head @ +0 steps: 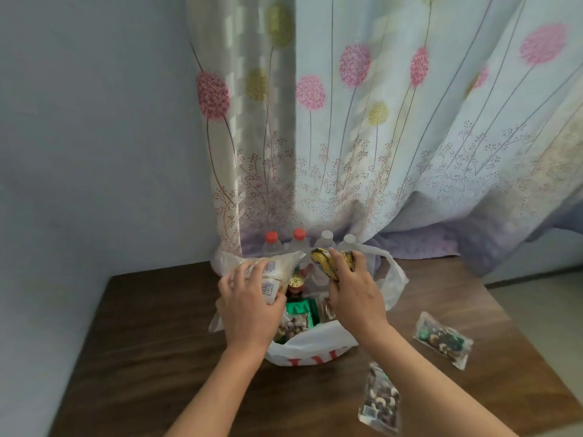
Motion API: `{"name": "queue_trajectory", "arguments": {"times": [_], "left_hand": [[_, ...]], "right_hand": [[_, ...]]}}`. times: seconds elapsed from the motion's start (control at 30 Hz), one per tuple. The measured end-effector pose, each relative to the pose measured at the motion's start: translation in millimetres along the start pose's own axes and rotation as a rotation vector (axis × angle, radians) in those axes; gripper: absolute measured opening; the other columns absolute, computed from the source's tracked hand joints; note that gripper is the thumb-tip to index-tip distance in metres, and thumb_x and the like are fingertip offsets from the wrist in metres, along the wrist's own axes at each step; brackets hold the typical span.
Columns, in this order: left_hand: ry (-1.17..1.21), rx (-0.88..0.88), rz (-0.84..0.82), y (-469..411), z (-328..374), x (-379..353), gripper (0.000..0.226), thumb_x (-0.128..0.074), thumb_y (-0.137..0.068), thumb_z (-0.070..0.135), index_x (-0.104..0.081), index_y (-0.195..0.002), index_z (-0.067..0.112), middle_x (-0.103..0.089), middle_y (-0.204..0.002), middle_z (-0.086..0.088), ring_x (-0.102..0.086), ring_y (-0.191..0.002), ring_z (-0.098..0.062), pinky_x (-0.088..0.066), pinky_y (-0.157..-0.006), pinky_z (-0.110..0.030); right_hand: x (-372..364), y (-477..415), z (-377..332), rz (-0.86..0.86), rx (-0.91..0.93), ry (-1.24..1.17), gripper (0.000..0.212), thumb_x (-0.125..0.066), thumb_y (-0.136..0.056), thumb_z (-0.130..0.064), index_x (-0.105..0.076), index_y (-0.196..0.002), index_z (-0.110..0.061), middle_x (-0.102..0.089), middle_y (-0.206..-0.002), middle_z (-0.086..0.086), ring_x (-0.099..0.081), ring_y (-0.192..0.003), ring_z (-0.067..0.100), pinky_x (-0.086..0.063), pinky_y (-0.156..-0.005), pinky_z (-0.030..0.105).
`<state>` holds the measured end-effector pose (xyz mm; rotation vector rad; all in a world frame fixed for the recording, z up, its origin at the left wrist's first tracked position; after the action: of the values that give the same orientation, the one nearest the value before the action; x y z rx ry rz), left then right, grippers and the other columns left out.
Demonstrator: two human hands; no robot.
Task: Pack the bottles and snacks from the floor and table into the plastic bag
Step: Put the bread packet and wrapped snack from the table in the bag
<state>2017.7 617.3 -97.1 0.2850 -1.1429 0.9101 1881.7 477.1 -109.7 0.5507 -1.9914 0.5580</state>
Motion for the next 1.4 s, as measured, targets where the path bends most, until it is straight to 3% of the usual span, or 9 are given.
{"name": "queue_trajectory", "arguments": {"times": [0.37,0.7,0.93,1.13,1.4], "left_hand": [[-0.033,0.028,-0.105,-10.3,38.3,-60.8,0.071,-0.073,-0.082,0.055,-0.046,-0.145,0.036,-0.045,-0.146,0.006,-0.035,-0.134,-0.025,-0.051,-0.098,-0.049],[-0.065,0.162,-0.168,-25.3,25.8,-111.2,0.066,-0.073,-0.082,0.053,-0.05,-0.141,0.034,-0.047,-0.144,0.004,-0.037,-0.133,-0.029,-0.051,-0.095,-0.053],[-0.082,0.19,-0.218,-33.5,20.8,-134.7,0.07,-0.074,-0.081,0.052,-0.048,-0.144,0.034,-0.045,-0.148,0.002,-0.036,-0.136,-0.029,-0.046,-0.102,-0.051],[-0.147,0.153,-0.219,-37.6,18.0,-139.7,0.083,-0.053,-0.079,0.079,-0.043,-0.151,0.039,-0.035,-0.162,0.002,-0.025,-0.149,-0.029,-0.03,-0.115,-0.06],[-0.222,0.059,-0.238,-37.4,12.3,-131.0,0.088,-0.029,-0.084,0.083,-0.031,-0.158,0.037,-0.018,-0.17,0.0,-0.008,-0.157,-0.029,-0.009,-0.124,-0.06]], "right_hand": [[-7.3,-22.2,57.4,-0.056,-0.056,-0.025,0.067,-0.055,-0.098,-0.023,-0.026,-0.157,-0.034,-0.032,-0.149,0.008,-0.06,-0.113,0.034,-0.055,-0.072,0.045],[-49.7,-47.8,79.6,-0.163,-0.017,0.001,0.07,-0.059,-0.095,-0.023,-0.025,-0.156,-0.034,-0.033,-0.147,0.007,-0.058,-0.108,0.032,-0.057,-0.073,0.043],[-74.6,-60.1,83.0,-0.221,-0.017,0.017,0.069,-0.055,-0.097,-0.027,-0.022,-0.157,-0.035,-0.032,-0.152,0.008,-0.057,-0.115,0.032,-0.057,-0.075,0.043],[-81.8,-67.5,80.5,-0.219,-0.01,0.007,0.072,-0.051,-0.098,-0.043,-0.019,-0.162,-0.032,-0.033,-0.162,0.014,-0.054,-0.131,0.036,-0.053,-0.096,0.048],[-76.1,-69.3,80.4,-0.168,0.02,0.025,0.073,-0.041,-0.096,-0.058,-0.022,-0.161,-0.031,-0.041,-0.158,0.013,-0.051,-0.135,0.033,-0.05,-0.102,0.049]]}}
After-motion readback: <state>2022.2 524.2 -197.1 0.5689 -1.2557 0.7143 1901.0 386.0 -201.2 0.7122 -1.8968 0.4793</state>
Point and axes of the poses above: each hand's wrist, its own y-axis away from the middle knuckle, its own x-axis out of the back of the hand, z = x × y, the point moved 1 cm from there along -y, towards the middle knuckle
